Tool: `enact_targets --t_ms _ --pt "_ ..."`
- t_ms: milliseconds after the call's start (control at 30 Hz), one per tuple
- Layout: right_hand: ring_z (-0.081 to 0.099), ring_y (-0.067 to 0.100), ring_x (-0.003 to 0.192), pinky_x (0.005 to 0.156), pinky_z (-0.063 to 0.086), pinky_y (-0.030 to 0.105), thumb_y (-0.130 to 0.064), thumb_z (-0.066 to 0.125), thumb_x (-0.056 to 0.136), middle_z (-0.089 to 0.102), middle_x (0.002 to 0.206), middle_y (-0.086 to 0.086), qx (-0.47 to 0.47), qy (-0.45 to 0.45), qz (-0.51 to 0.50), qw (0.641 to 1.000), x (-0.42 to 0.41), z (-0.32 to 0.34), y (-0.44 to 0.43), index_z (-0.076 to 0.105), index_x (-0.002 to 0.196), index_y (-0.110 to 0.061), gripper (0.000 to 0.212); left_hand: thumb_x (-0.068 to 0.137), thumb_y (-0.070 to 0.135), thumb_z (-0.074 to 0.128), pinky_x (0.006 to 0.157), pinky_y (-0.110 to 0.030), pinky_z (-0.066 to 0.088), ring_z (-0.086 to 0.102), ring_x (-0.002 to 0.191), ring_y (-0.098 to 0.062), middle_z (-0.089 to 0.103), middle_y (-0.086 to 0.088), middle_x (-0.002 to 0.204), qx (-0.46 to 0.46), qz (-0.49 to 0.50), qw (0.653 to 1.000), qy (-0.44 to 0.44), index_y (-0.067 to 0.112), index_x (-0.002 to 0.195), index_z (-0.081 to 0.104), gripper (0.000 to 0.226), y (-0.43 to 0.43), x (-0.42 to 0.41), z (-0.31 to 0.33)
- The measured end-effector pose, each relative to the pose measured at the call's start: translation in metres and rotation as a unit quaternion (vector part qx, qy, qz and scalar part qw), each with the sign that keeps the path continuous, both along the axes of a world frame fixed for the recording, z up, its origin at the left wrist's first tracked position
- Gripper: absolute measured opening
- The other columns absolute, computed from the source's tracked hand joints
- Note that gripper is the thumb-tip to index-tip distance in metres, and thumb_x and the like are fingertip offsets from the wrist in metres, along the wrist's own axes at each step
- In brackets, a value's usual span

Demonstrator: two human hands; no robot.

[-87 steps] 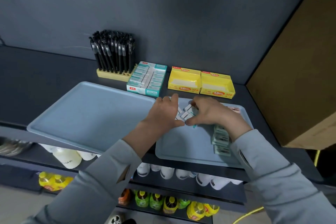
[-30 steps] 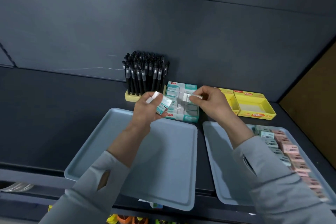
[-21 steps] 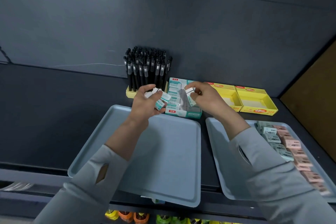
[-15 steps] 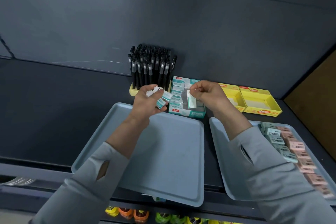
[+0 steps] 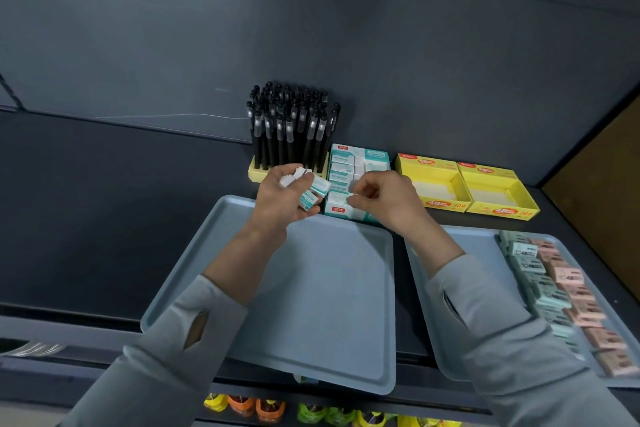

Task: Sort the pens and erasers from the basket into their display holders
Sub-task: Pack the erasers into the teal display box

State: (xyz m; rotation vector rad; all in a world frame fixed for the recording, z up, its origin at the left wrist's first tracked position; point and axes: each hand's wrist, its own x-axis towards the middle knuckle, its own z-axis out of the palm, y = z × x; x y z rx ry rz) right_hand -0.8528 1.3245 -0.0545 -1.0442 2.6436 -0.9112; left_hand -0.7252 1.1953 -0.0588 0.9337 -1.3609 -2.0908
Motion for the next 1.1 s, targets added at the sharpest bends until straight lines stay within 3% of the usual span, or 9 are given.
enact_targets --t_ms 167,400,467,533,633,700,800,967,1100 --pt "0.055 0.013 0.085 0.071 0.04 0.024 -0.023 0.076 0.082 0.056 0.095 -0.005 0.016 0.12 0.042 0.992 0.001 -0.005 -0.006 0.078 0.095 -0.023 0.012 0.091 0.015 0.066 0.05 -0.022 0.053 0.068 0.079 -0.021 0.065 -0.012 0.105 -0.008 -0.006 1.0 0.002 0.012 0.118 0.055 0.028 -0.003 0.004 0.0" --pt "0.06 0.017 0.096 0.075 0.043 0.025 -0.019 0.068 0.089 0.07 0.103 -0.002 0.051 0.134 0.081 0.986 -0.002 0.002 -0.005 0.078 0.099 -0.026 0.016 0.088 0.012 0.07 0.054 -0.024 0.056 0.07 0.077 -0.021 0.066 -0.01 0.105 -0.013 -0.041 0.999 0.011 0.014 0.114 0.054 0.03 -0.001 0.005 0.001" --pt "0.065 0.013 0.09 0.076 0.05 0.027 -0.026 0.064 0.093 0.073 0.096 -0.005 -0.071 -0.008 0.028 0.997 0.006 0.006 -0.006 0.077 0.096 -0.024 0.013 0.088 0.011 0.07 0.055 -0.025 0.057 0.07 0.077 -0.022 0.067 -0.01 0.102 -0.014 -0.053 0.998 0.024 0.016 0.105 0.054 0.024 0.002 0.003 0.003" --pt "0.068 0.012 0.079 0.069 0.053 0.025 -0.027 0.064 0.095 0.074 0.088 0.0 -0.173 -0.206 0.025 0.963 0.015 0.008 -0.007 0.073 0.096 -0.017 0.013 0.087 0.012 0.071 0.055 -0.026 0.057 0.069 0.079 -0.023 0.067 -0.01 0.102 -0.026 -0.065 0.997 0.025 0.017 0.102 0.055 0.023 0.006 0.0 0.005" --pt "0.061 0.01 0.059 0.057 0.05 0.02 -0.009 0.067 0.091 0.069 0.07 0.002 -0.238 -0.303 0.027 0.922 0.013 0.011 -0.005 0.069 0.094 -0.011 0.004 0.087 0.014 0.071 0.053 -0.022 0.054 0.067 0.083 -0.025 0.065 -0.01 0.104 -0.029 -0.07 0.997 0.022 0.011 0.107 0.054 0.026 0.012 -0.006 0.008" --pt "0.056 0.005 0.05 0.052 0.048 0.017 -0.004 0.066 0.091 0.066 0.065 -0.001 -0.278 -0.254 -0.055 0.925 -0.008 0.015 0.0 0.07 0.095 -0.009 0.008 0.089 0.018 0.069 0.053 -0.021 0.054 0.066 0.091 -0.029 0.064 -0.014 0.112 -0.009 -0.066 0.998 0.023 0.01 0.107 0.054 0.025 0.014 -0.01 0.01" --pt "0.061 0.016 0.064 0.067 0.053 0.03 -0.009 0.064 0.091 0.068 0.082 0.0 -0.208 -0.088 -0.168 0.96 -0.049 0.016 0.012 0.071 0.091 -0.018 0.011 0.093 0.021 0.064 0.055 -0.022 0.057 0.068 0.088 -0.027 0.066 -0.017 0.115 0.032 -0.061 0.998 0.005 0.008 0.115 0.053 0.028 0.015 -0.016 0.016" --pt "0.066 0.02 0.078 0.08 0.055 0.036 -0.008 0.063 0.088 0.071 0.084 -0.002 -0.021 0.056 -0.07 0.996 -0.071 0.008 0.002 0.073 0.081 -0.024 0.02 0.092 -0.003 0.048 0.067 -0.029 0.06 0.067 0.088 -0.029 0.064 -0.02 0.113 0.105 -0.066 0.992 0.005 0.01 0.113 0.055 0.026 0.016 -0.023 0.026" --pt "0.058 0.022 0.091 0.074 0.041 0.027 -0.023 0.074 0.085 0.065 0.101 0.004 0.066 0.112 -0.015 0.991 -0.079 0.005 -0.004 0.074 0.101 -0.022 0.016 0.092 -0.009 0.043 0.075 -0.037 0.061 0.063 0.099 -0.032 0.062 -0.022 0.118 0.11 -0.084 0.99 0.025 0.008 0.122 0.053 0.036 0.018 -0.025 0.026"
